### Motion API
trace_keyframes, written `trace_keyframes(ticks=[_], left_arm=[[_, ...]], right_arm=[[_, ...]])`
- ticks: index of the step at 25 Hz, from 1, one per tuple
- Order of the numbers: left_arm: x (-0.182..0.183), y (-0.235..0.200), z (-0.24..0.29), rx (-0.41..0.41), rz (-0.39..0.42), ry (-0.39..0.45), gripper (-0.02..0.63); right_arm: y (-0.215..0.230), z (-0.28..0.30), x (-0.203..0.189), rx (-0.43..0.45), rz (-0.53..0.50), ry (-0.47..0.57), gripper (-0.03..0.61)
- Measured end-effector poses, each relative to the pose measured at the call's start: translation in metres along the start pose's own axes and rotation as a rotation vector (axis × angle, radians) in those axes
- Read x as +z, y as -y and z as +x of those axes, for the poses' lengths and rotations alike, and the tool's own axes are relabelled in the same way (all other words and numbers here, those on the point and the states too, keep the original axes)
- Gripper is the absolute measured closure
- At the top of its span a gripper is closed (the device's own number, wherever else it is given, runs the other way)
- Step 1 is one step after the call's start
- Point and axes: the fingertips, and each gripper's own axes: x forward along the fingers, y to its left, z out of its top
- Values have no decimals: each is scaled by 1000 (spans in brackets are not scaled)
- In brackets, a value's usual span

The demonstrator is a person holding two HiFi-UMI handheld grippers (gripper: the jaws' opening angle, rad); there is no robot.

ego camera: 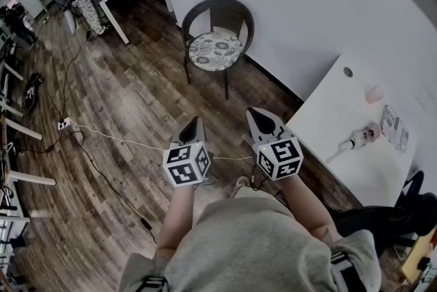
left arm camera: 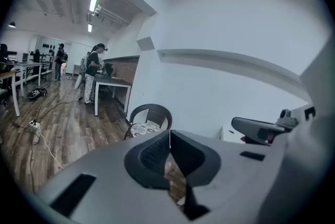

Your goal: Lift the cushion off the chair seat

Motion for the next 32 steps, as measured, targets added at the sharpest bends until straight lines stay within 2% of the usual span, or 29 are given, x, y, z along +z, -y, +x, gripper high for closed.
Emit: trace_keyframes(ticks=[5,16,24,32], left_arm=[[-11,-5,-35,11,-21,21,606],[-23,-12,-88,4,-3,31,606],[-26,-25,-99,1,-10,42,606],[-23,-46,-86,3,-21,26,606]], right_arm=[[-35,-26,-7,17,-11,6,578],[-85,-54,-13,24,8,25,578],[-100,-54,-18,13,13,20,577],[-105,-31,-21,5,3,-1,577]])
